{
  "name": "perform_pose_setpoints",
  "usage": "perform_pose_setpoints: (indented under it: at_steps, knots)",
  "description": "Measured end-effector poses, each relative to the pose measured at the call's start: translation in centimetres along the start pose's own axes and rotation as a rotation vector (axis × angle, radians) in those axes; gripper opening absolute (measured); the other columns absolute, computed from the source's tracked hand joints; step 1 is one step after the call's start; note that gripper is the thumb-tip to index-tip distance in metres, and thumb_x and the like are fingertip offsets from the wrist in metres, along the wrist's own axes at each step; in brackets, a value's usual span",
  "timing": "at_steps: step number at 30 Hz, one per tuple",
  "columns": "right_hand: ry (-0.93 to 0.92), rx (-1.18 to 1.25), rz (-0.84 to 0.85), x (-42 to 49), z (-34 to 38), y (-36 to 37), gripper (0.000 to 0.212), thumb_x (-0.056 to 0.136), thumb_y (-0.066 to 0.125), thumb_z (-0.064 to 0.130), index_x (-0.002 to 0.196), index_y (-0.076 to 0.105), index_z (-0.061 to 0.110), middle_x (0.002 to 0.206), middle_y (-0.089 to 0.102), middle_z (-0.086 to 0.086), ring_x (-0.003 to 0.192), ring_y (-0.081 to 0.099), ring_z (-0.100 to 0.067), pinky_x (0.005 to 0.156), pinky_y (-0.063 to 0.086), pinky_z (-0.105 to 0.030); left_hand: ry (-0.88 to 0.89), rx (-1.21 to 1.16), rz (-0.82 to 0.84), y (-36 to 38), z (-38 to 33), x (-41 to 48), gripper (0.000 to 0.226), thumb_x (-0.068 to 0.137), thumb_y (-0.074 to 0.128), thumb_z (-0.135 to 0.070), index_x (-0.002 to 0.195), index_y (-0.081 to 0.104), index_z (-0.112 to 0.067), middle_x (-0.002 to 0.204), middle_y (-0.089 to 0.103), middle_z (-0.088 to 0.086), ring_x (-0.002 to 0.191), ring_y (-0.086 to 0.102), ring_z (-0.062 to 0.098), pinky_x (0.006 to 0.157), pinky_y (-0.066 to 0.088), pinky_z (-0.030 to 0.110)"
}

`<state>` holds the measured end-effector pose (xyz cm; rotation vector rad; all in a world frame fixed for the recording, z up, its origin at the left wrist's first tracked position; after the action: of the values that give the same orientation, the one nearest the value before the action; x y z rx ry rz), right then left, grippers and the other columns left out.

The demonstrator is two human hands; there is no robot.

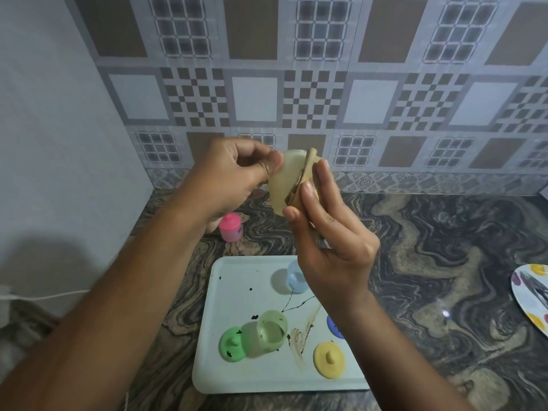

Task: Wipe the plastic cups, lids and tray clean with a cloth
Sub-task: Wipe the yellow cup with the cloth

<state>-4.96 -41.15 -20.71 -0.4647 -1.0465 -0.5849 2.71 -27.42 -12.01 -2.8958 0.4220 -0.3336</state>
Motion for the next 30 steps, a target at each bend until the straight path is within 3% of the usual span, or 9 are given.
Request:
perform_pose_setpoints:
  at_steps: [3, 6, 13, 19, 22, 25, 30]
  knots:
    - [-0.010, 0.041, -0.030, 0.2, -0.1, 0.0, 0.029, 0.089, 0.077, -0.003, 0.112, 0.067, -0.016, 0.130, 0.057, -0.040, 0.120, 0.066, -0.043, 0.094, 0.061, -0.042, 0.014, -0.066, 0.050, -0.3, 0.0, 0.0, 0.013, 0.079, 0.070, -0.027, 0.086, 0.073, -0.017, 0.080, 0.073, -0.007, 0.084, 0.069, 0.011, 0.079, 0.058, 0.031]
    - [0.029, 0.088, -0.085, 0.2, -0.3, -0.3, 0.028, 0.089, 0.074, -0.004, 0.112, 0.066, -0.017, 0.128, 0.060, -0.036, 0.118, 0.068, -0.038, 0.095, 0.061, -0.041, 0.018, -0.109, 0.081, -1.0, 0.0, 0.1, 0.014, 0.072, 0.071, -0.028, 0.082, 0.074, -0.019, 0.083, 0.073, -0.005, 0.089, 0.069, 0.013, 0.084, 0.059, 0.039]
    - [0.241, 0.293, -0.127, -0.2, -0.1, -0.3, 0.030, 0.097, 0.065, 0.002, 0.123, 0.060, -0.013, 0.131, 0.062, -0.031, 0.124, 0.066, -0.029, 0.101, 0.055, -0.040, 0.013, -0.144, 0.125, -1.7, 0.3, 0.3, 0.016, 0.071, 0.069, -0.025, 0.084, 0.073, -0.016, 0.084, 0.073, -0.005, 0.092, 0.068, 0.013, 0.082, 0.060, 0.034]
    - [0.129, 0.219, -0.056, -0.3, 0.8, 0.1, 0.036, 0.086, 0.080, 0.004, 0.116, 0.066, -0.009, 0.132, 0.059, -0.034, 0.124, 0.066, -0.032, 0.097, 0.059, -0.040, 0.072, -0.101, 0.134, -1.7, 0.2, 0.1, 0.014, 0.072, 0.069, -0.029, 0.083, 0.073, -0.022, 0.082, 0.073, -0.006, 0.086, 0.066, 0.011, 0.077, 0.060, 0.028]
    - [0.195, 0.339, -0.108, 0.0, 0.8, -0.1, 0.035, 0.092, 0.074, 0.008, 0.120, 0.062, -0.010, 0.131, 0.061, -0.029, 0.123, 0.067, -0.032, 0.097, 0.058, -0.040, 0.034, -0.197, 0.160, -2.1, 0.3, 0.1, 0.011, 0.075, 0.067, -0.024, 0.082, 0.073, -0.019, 0.083, 0.072, -0.007, 0.086, 0.068, 0.008, 0.074, 0.057, 0.024]
    - [0.294, 0.460, -0.148, 0.7, 1.1, -0.4, 0.038, 0.095, 0.069, 0.017, 0.124, 0.060, -0.006, 0.131, 0.062, -0.023, 0.122, 0.067, -0.028, 0.100, 0.056, -0.035, -0.016, -0.314, 0.201, -2.3, 0.4, 0.2, 0.011, 0.078, 0.063, -0.020, 0.079, 0.075, -0.018, 0.085, 0.073, -0.006, 0.086, 0.069, 0.009, 0.074, 0.059, 0.029]
    - [0.378, 0.574, -0.126, 1.5, 1.9, -0.3, 0.044, 0.092, 0.068, 0.013, 0.128, 0.055, -0.009, 0.135, 0.058, -0.031, 0.126, 0.065, -0.023, 0.103, 0.053, -0.030, -0.050, -0.429, 0.270, -2.1, 0.4, 0.3, 0.019, 0.082, 0.058, -0.022, 0.082, 0.075, -0.015, 0.086, 0.073, -0.001, 0.082, 0.070, 0.012, 0.068, 0.059, 0.029]
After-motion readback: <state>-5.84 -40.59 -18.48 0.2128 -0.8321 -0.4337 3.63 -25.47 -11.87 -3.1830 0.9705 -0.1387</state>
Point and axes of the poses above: each hand's wrist, its own x-axis towards the middle knuckle, its own y-axis out of the palm, z = x × y, the point moved 1 cm from there along x, towards the middle knuckle
